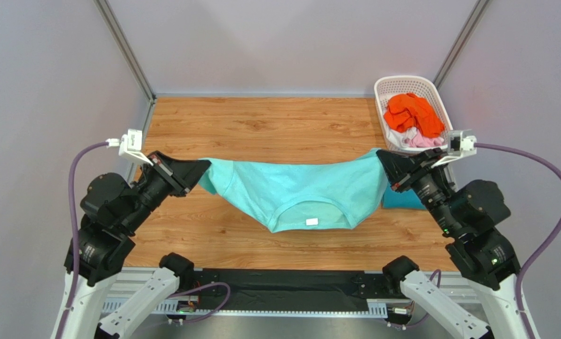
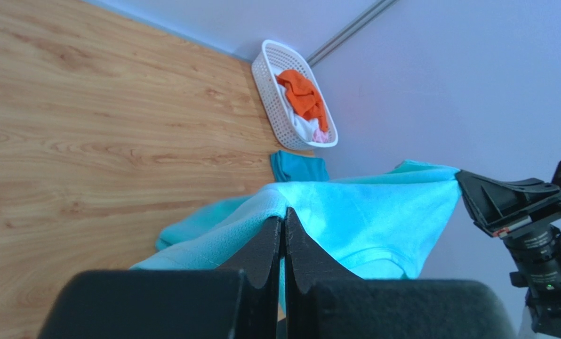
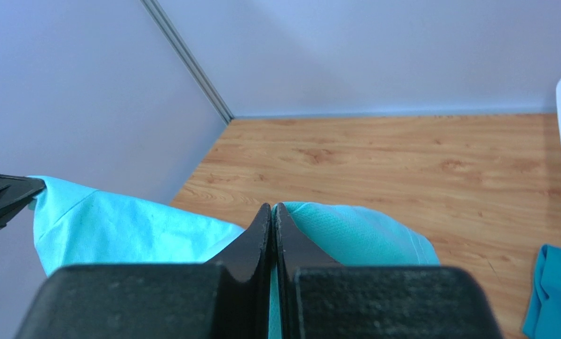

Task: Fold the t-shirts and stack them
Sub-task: Flatten the tshirt out

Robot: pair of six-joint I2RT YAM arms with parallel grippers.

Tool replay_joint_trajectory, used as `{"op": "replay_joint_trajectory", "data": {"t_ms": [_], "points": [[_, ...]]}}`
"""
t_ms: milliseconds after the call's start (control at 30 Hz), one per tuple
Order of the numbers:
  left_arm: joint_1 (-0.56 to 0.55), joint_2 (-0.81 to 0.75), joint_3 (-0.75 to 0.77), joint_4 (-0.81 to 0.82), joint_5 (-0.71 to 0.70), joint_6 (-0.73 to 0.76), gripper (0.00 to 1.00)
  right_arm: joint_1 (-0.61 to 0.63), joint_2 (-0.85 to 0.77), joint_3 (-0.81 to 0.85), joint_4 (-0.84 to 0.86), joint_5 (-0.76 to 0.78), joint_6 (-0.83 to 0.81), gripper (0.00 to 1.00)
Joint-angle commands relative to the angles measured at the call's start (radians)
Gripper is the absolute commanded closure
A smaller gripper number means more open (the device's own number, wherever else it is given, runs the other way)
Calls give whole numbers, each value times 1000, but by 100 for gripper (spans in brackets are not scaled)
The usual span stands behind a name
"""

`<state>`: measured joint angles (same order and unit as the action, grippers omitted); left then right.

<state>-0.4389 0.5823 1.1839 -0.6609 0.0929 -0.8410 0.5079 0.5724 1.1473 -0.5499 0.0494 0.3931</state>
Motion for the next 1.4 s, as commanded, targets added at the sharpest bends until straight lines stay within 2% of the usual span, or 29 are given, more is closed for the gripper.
{"op": "replay_joint_trajectory", "data": {"t_ms": [0,167,267,300,433,500,533,567,633,667,700,767,833,900,933,1033,1067,1100,1133,1167,1200,1233,1267,1300,1333,1367], "points": [[-3,88,106,-43,2,68,100,4,67,81,-9,-31,-33,100],[-1,230,225,-75,-82,112,100,4,219,158,7,69,-79,100],[12,367,313,-103,-171,149,100,3,340,222,28,113,-117,100],[25,449,342,-114,-162,170,100,-2,380,245,31,118,-126,100],[97,677,541,-170,-65,229,100,-37,596,363,54,78,-158,100],[166,801,707,-190,-9,232,100,-84,667,495,64,43,-165,100],[190,844,838,-218,20,224,100,-100,710,555,62,29,-160,100],[242,916,905,-232,94,217,100,-124,768,653,58,-3,-160,100],[288,968,1059,-256,169,182,100,-132,816,753,33,-20,-158,100],[327,984,1089,-252,239,171,100,-134,843,791,19,-26,-160,100],[342,993,1109,-249,260,160,100,-134,846,849,-4,-34,-168,100],[364,973,1109,-243,271,155,100,-135,837,852,-7,-83,-166,100],[364,895,1042,-235,255,163,100,-134,782,768,-7,-102,-172,100],[364,765,839,-207,225,161,100,-135,695,677,-19,-91,-163,100],[364,716,683,-188,206,160,100,-134,661,552,-21,-89,-149,100],[364,506,432,-174,84,125,100,-134,527,344,-27,-83,-128,100],[364,399,252,-160,53,115,100,-134,489,192,-30,-83,-105,100],[364,349,164,-151,35,82,100,-135,460,121,-31,-85,-93,100],[364,303,2,-148,18,66,100,-134,408,53,-36,-94,-71,100],[364,262,-74,-146,-8,53,100,-134,387,-87,-41,-108,-47,100],[364,193,-145,-147,-25,25,100,-134,367,-147,-41,-132,-22,100],[364,165,-267,-146,-41,14,97,-134,344,-214,-41,-144,-11,100],[364,128,-323,-144,-54,13,84,-134,310,-315,-38,-160,6,97],[364,119,-370,-146,-62,11,77,-132,293,-369,-41,-154,18,91],[364,113,-441,-175,-71,0,68,-135,278,-408,-41,-148,21,81],[364,111,-469,-192,-91,-6,51,-132,258,-440,-38,-149,21,54]]}}
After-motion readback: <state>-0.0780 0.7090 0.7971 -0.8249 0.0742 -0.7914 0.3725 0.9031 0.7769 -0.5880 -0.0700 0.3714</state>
